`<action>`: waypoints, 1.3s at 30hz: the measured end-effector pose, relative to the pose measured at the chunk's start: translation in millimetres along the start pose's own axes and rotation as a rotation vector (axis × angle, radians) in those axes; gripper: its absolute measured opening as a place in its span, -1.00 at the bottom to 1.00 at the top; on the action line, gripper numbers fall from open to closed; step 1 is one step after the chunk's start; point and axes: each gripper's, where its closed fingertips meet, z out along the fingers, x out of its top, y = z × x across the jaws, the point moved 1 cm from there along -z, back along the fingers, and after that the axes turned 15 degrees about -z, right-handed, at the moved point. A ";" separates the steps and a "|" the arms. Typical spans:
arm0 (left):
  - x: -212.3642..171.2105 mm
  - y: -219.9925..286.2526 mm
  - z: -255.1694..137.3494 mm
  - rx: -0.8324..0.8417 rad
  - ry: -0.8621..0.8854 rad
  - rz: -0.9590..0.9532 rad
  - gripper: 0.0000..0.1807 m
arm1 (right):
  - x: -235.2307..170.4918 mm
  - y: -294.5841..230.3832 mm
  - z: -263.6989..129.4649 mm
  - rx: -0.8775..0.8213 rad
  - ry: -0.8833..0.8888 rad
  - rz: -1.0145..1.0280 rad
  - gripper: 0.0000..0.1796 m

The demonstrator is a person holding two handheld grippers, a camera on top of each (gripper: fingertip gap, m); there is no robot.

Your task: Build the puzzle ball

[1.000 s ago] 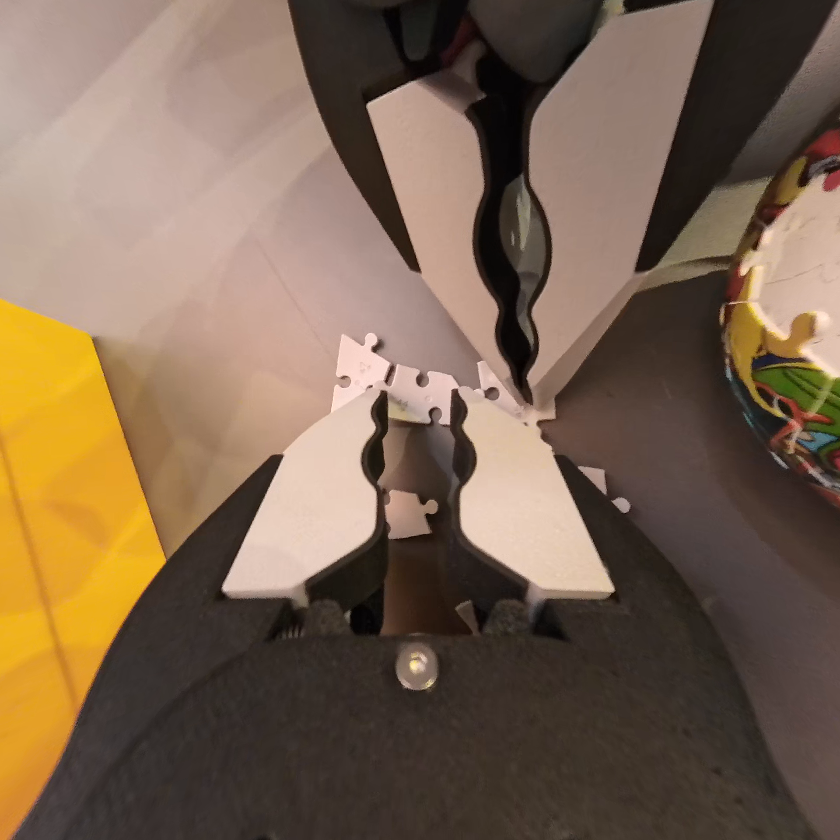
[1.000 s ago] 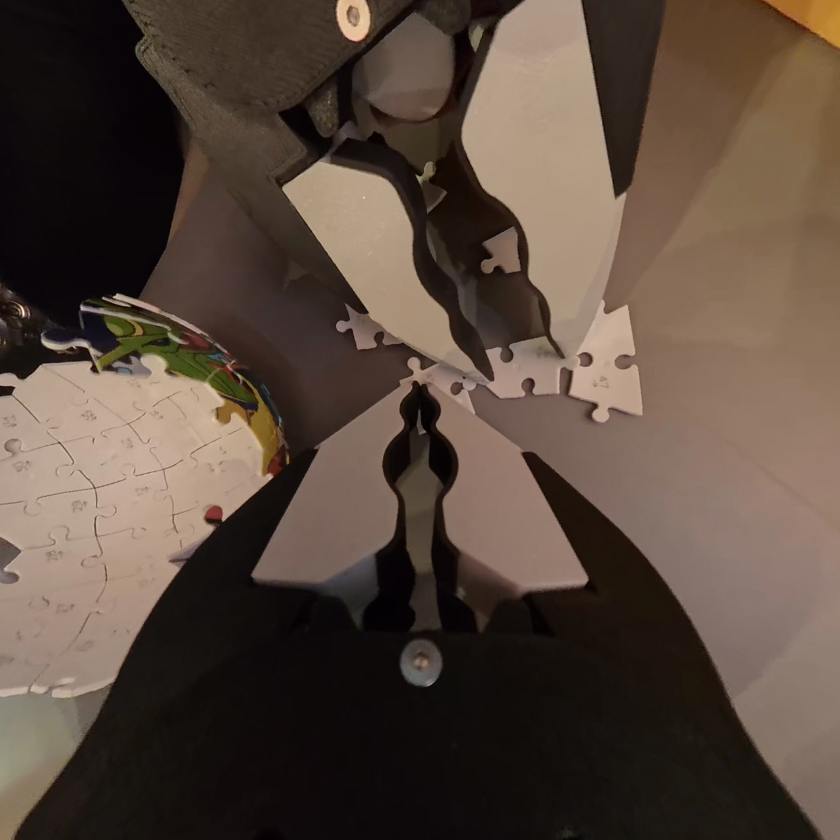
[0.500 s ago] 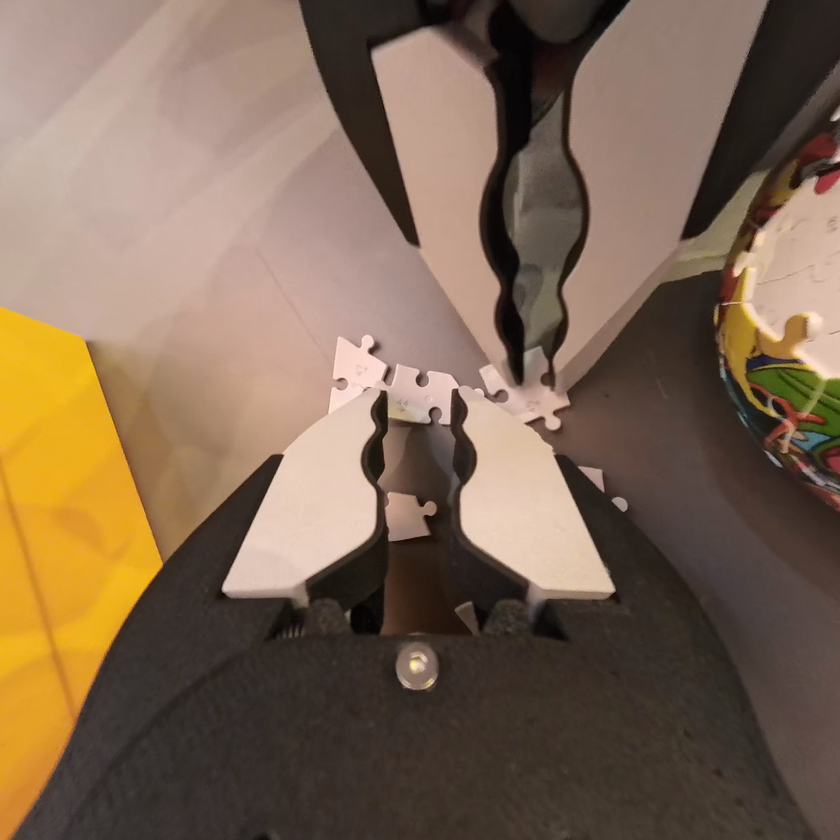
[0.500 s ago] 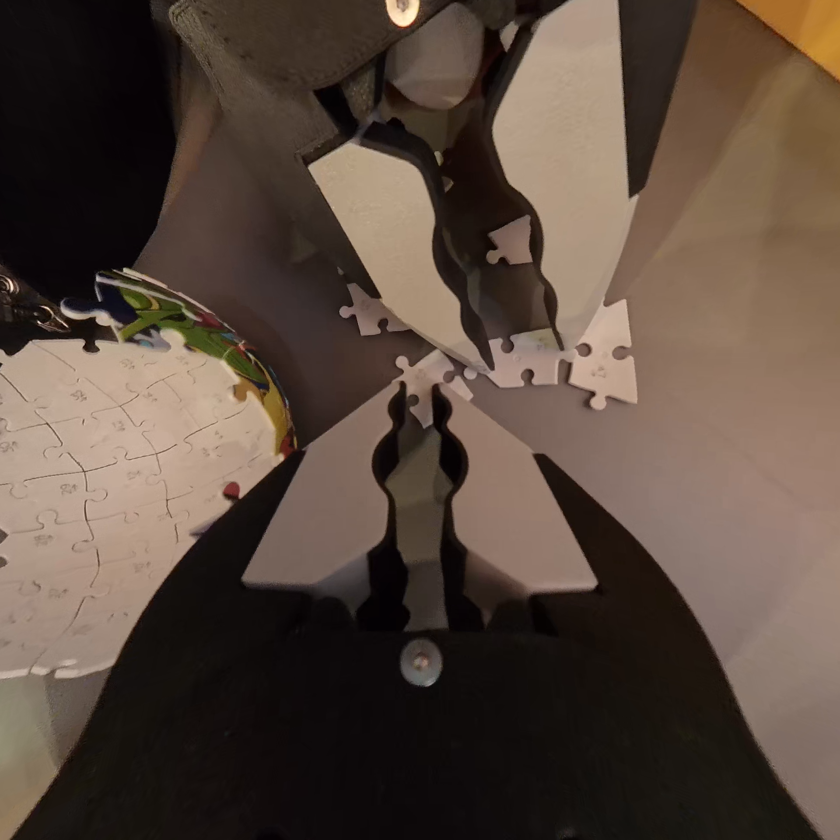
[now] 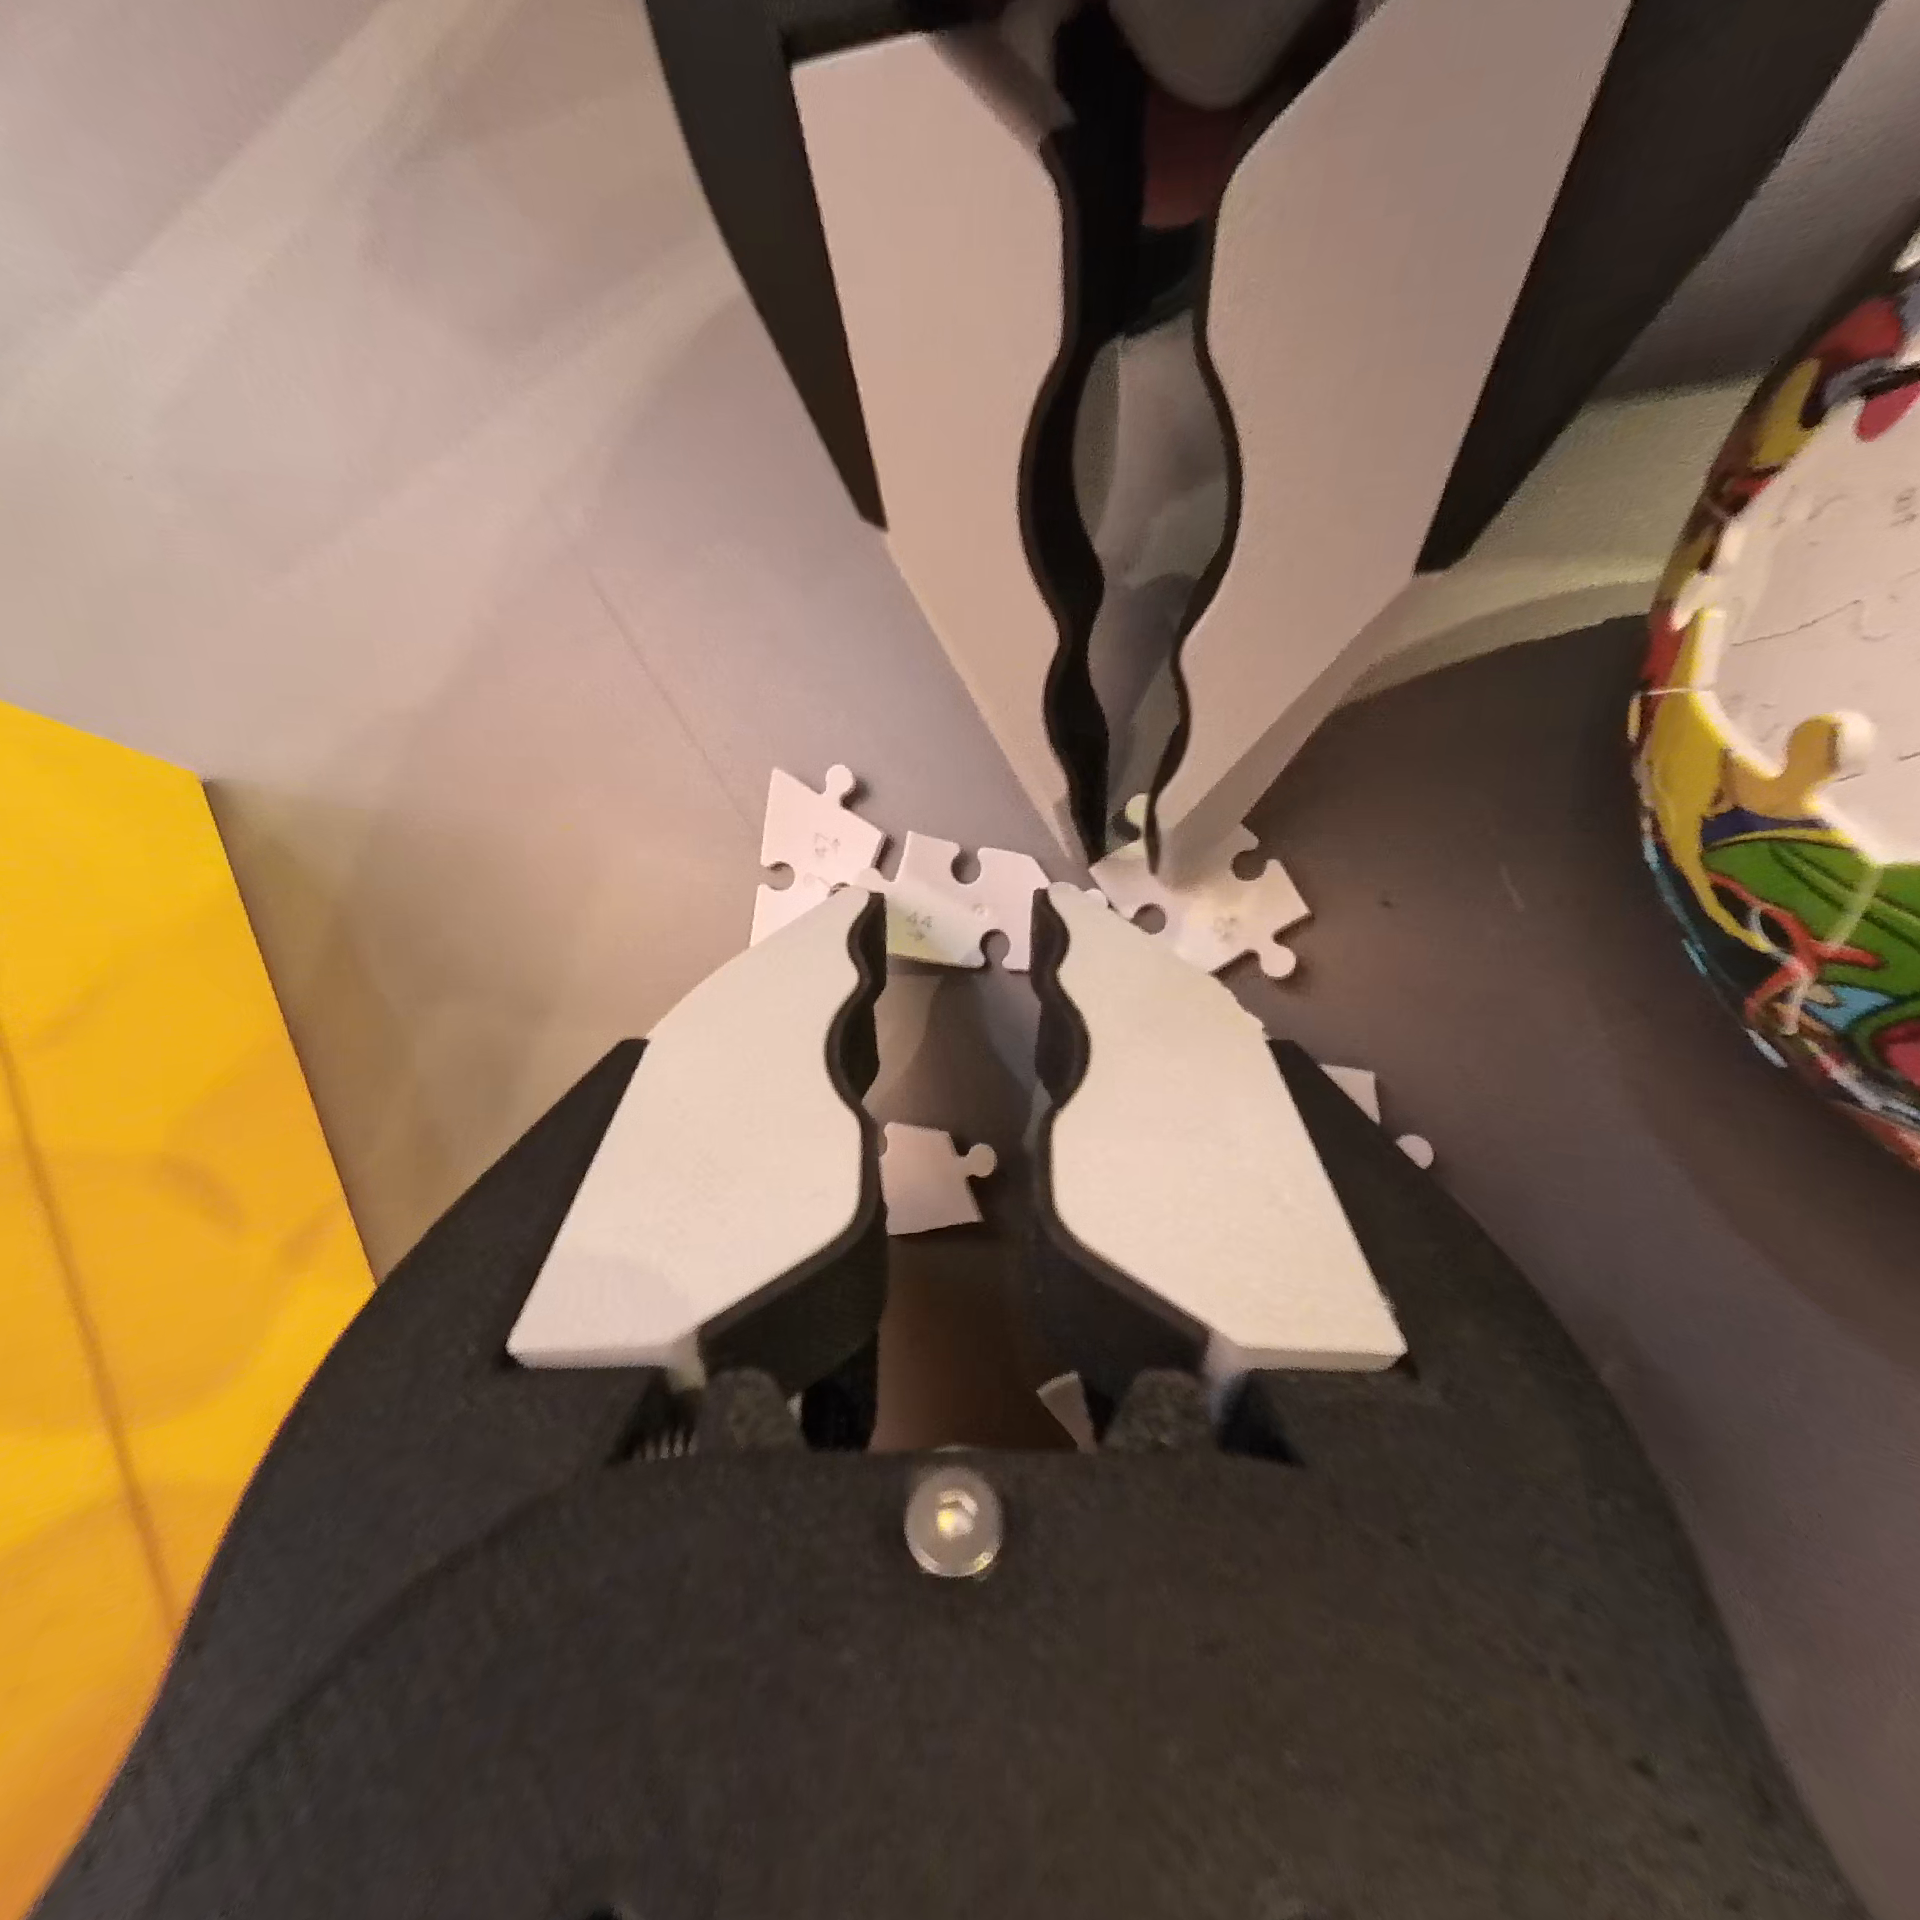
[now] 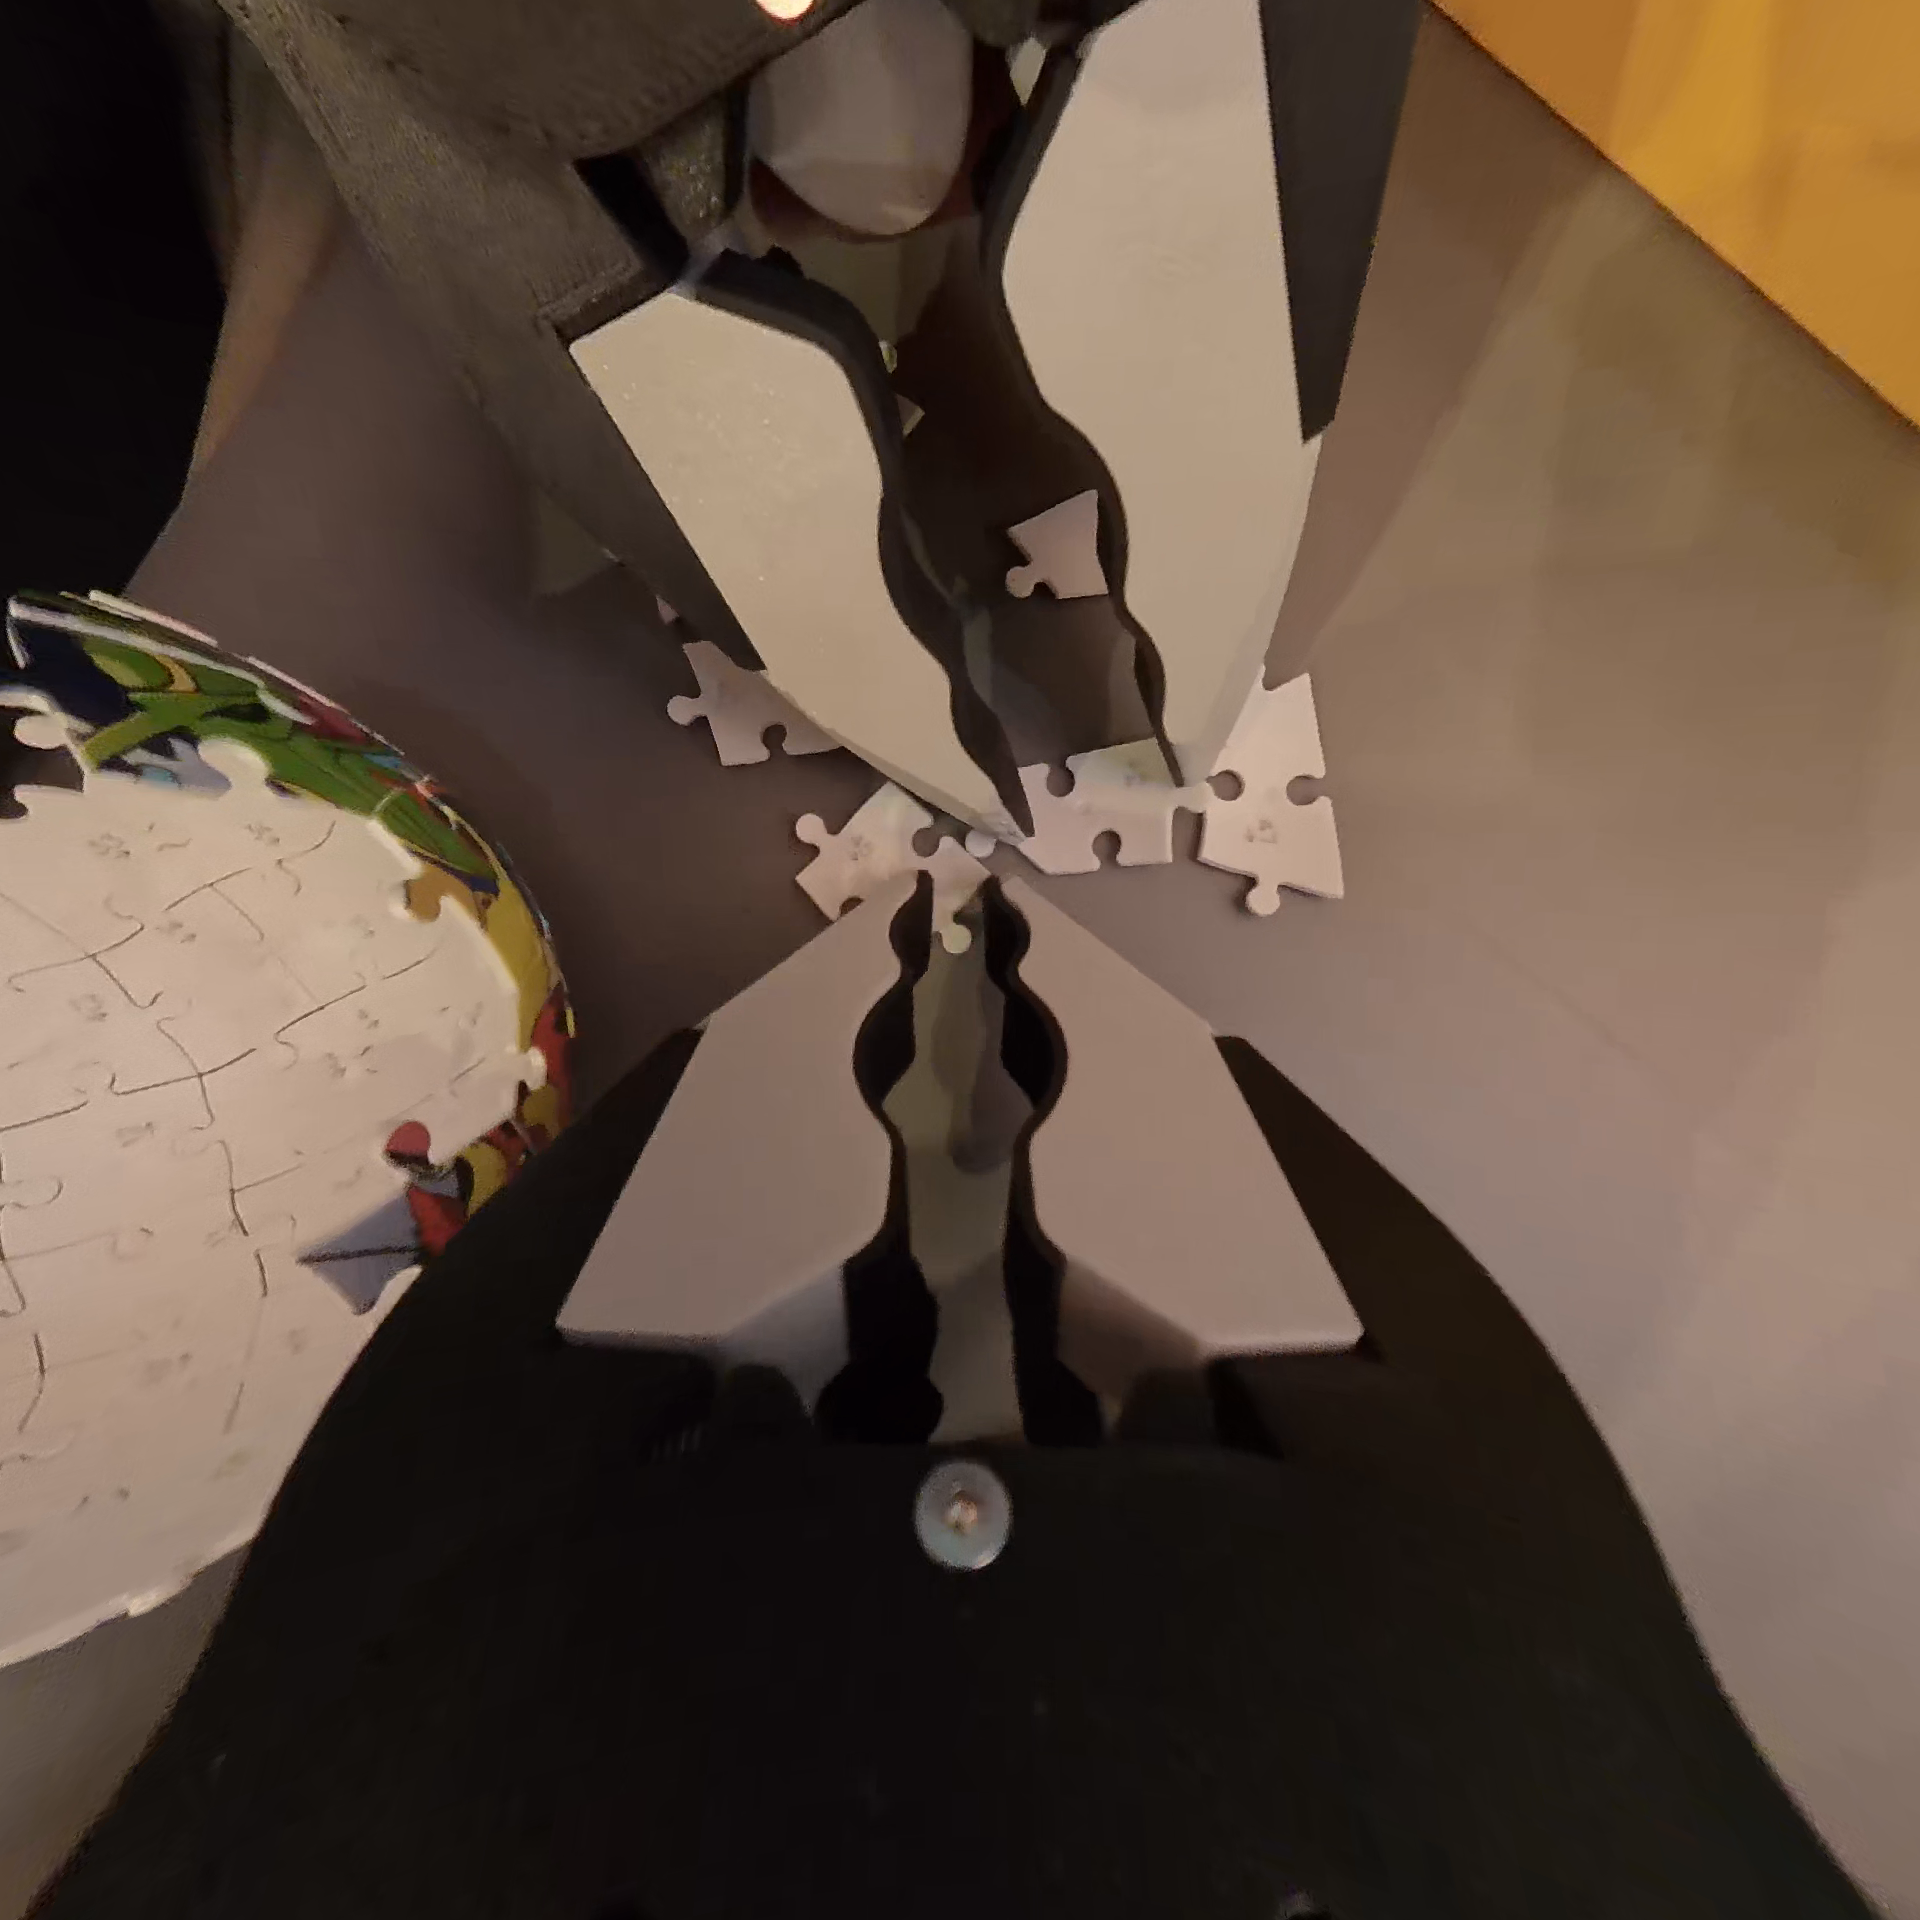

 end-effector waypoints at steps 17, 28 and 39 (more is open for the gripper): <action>-0.4 -0.1 -0.1 0.001 0.001 -0.008 -0.71 | -3.7 -5.0 -7.8 -0.048 0.044 0.027 -0.62; -0.5 0.0 -0.2 0.005 0.001 -0.007 -0.71 | -3.4 -5.1 -2.4 -0.097 0.071 0.041 -1.00; -0.5 0.3 -0.3 0.009 0.000 -0.009 -0.71 | -1.9 -1.5 -7.4 -0.151 0.129 0.056 -1.00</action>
